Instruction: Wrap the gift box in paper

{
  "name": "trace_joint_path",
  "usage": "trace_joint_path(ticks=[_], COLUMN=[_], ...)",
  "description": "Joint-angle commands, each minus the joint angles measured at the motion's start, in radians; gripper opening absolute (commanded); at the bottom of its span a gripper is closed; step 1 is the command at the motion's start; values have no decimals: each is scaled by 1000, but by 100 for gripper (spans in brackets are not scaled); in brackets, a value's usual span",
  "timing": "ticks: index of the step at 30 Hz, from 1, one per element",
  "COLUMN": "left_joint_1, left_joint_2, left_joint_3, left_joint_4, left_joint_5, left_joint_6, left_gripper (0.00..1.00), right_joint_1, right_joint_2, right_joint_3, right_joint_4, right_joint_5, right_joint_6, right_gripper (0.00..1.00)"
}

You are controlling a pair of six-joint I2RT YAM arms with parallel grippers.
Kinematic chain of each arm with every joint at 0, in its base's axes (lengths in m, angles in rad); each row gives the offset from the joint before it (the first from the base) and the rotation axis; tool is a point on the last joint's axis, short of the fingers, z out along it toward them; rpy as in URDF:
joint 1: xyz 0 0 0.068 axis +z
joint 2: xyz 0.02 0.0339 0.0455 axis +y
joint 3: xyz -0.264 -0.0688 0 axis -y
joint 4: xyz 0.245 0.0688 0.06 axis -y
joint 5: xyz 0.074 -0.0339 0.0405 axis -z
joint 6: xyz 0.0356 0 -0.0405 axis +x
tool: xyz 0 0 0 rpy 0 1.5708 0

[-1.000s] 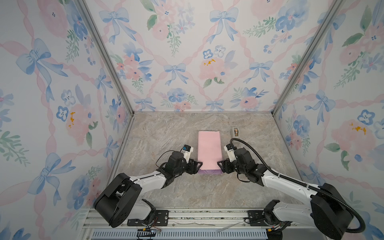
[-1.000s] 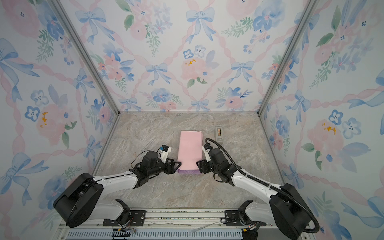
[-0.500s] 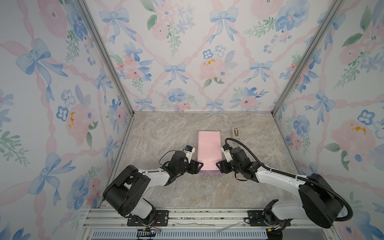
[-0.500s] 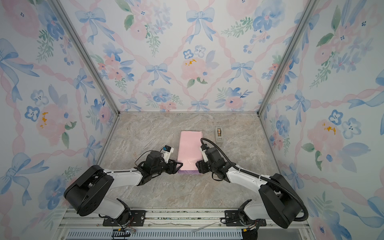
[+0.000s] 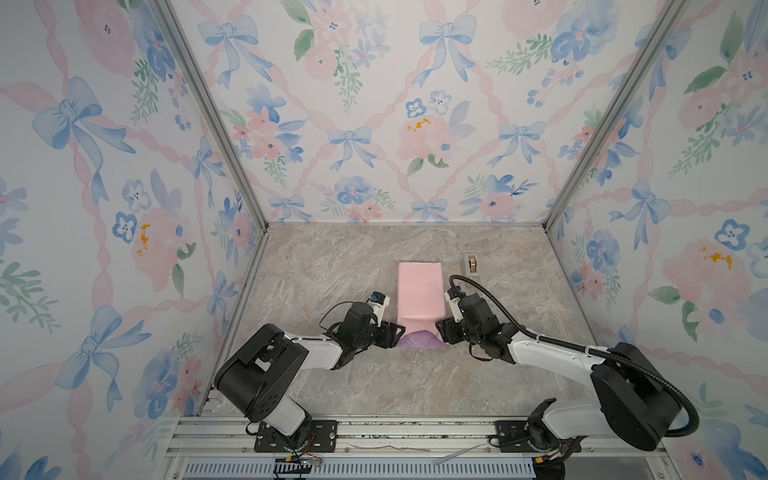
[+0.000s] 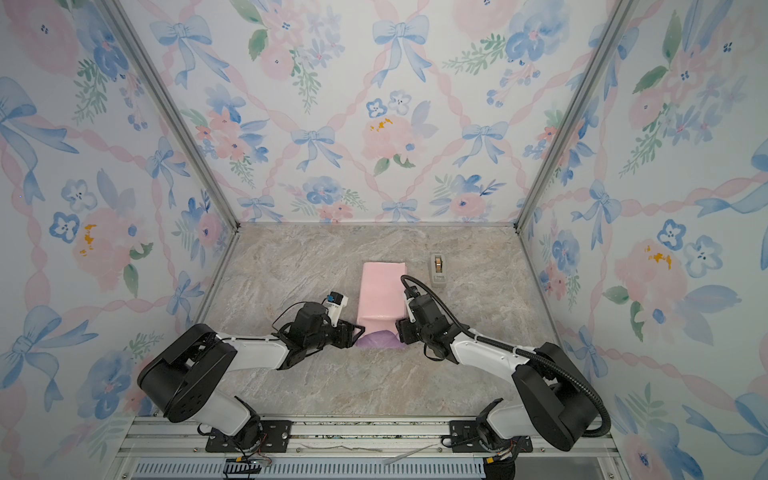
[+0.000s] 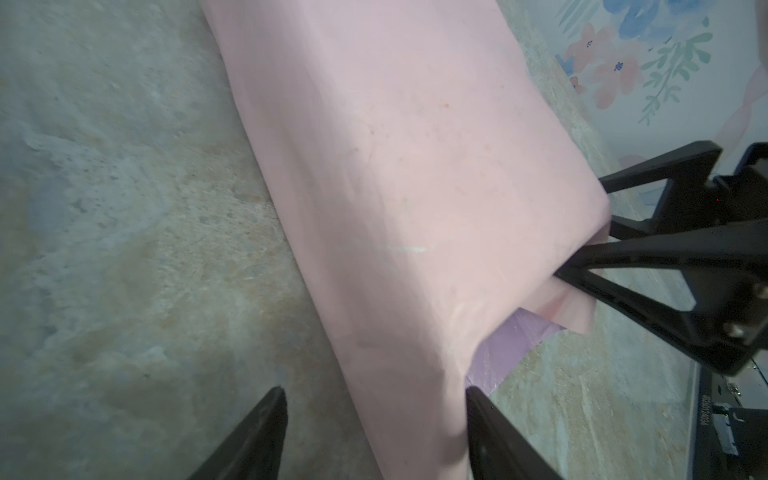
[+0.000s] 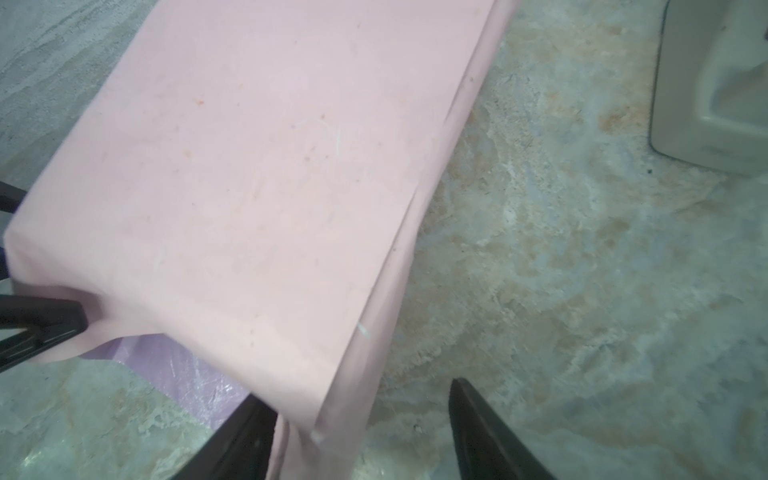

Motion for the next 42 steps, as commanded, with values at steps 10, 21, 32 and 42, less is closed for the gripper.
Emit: trace_joint_path(ticks=[10, 21, 32, 42], left_joint_1=[4, 2, -2, -14], left_joint_2=[3, -22, -26, 0], left_joint_3=[11, 8, 7, 29], left_joint_4=[14, 14, 13, 14], left_joint_5=[-50, -56, -79, -81], left_joint_6=[29, 33, 33, 37], left_gripper=[67, 65, 65, 64], right_joint_1=[13, 28, 33, 20], right_joint_2=[99, 170, 48, 76], right_joint_3=[1, 20, -13, 33], right_joint_4=[89, 138, 54, 11], right_joint_5=[79, 106, 79, 33], right_joint_6=[4, -1, -13, -46], right_gripper=[65, 44, 60, 58])
